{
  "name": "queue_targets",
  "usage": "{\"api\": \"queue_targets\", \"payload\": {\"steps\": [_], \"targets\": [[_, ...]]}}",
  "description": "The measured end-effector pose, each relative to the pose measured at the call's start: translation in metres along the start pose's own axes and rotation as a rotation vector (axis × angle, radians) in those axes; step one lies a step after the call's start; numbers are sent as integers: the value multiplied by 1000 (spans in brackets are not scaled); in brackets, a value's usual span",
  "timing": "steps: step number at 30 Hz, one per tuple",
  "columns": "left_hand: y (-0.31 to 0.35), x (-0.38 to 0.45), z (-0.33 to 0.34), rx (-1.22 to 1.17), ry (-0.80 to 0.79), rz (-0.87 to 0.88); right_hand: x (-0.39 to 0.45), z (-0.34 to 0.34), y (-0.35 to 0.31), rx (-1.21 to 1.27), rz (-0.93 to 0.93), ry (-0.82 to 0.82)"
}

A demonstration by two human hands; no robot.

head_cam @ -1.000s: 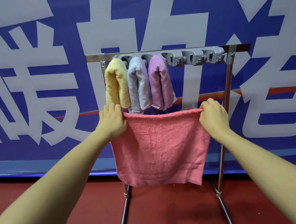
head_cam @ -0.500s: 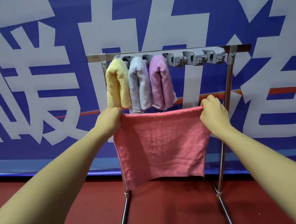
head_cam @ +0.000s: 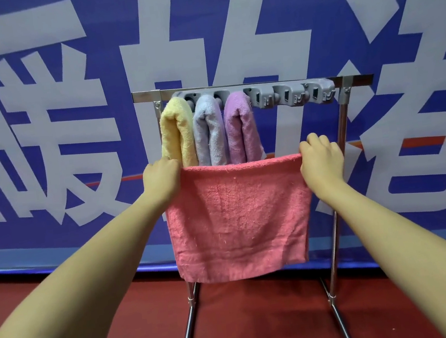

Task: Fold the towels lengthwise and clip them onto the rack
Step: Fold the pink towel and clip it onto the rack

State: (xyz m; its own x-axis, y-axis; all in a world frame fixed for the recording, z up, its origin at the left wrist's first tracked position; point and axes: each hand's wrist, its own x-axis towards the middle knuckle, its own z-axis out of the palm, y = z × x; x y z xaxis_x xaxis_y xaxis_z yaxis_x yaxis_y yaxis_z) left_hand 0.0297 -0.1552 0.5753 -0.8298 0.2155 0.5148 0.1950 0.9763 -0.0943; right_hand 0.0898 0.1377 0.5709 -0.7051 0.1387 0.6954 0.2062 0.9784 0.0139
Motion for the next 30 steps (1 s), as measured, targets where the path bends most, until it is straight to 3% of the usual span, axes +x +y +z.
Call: {"api": "queue_targets", "payload": {"steps": [5, 10, 15, 25, 30], "targets": [[0, -5, 10, 143, 44, 16, -3, 3, 0, -70, -9, -9], [0, -6, 9, 143, 29, 1, -8, 5, 1, -2, 9, -50], [1, -8, 10, 105, 1, -33, -11, 10, -1, 174, 184, -98], [0, -15, 14, -32, 44, -63, -15, 16, 2, 160, 108, -47], [0, -14, 15, -335, 100, -161, -18, 19, 3, 224, 145, 34]]}}
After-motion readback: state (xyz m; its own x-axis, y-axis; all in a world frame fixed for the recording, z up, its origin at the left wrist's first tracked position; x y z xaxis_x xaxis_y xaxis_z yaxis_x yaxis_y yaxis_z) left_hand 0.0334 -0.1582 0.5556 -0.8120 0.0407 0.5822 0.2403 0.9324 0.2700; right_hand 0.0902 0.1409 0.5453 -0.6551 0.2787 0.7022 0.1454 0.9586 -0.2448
